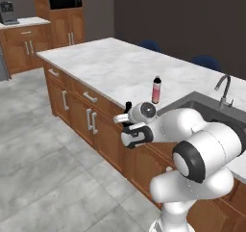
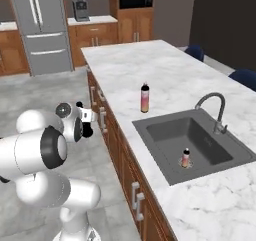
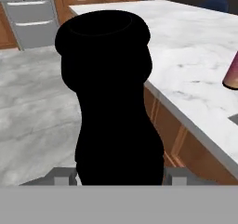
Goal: Place the large bottle from the dining counter next to the other large bottle outside the sink, and place the small bottle from the dining counter next to the other small bottle inside the sink.
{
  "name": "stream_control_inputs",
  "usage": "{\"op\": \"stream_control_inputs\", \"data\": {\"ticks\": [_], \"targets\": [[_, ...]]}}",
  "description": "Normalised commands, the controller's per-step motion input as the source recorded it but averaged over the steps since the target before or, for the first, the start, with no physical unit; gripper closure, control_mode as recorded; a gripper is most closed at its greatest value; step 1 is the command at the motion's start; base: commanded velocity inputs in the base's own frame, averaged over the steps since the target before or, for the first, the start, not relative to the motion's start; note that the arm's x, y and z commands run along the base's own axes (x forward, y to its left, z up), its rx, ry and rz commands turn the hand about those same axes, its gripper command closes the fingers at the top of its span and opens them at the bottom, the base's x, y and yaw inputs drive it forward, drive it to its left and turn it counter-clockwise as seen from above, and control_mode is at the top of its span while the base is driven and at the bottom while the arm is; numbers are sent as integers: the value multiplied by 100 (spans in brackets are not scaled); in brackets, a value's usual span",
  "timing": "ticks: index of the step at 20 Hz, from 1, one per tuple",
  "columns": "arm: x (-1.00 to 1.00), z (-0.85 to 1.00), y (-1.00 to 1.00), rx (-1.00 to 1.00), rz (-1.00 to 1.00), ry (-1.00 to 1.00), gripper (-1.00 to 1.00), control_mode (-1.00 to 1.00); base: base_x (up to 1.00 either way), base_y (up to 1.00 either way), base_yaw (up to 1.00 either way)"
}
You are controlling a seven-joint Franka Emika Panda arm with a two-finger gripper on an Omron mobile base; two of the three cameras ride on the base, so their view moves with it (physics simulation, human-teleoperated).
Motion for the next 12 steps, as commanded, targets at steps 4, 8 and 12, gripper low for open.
{"op": "stream_control_inputs", "data": {"ticks": [4, 8, 12], "targets": [[0, 0, 0, 0, 0, 0, 100, 100, 43, 46, -32], [0, 0, 0, 0, 0, 0, 100, 100, 28, 52, -33], [0, 0, 0, 0, 0, 0, 100, 100, 5, 52, -30]]}}
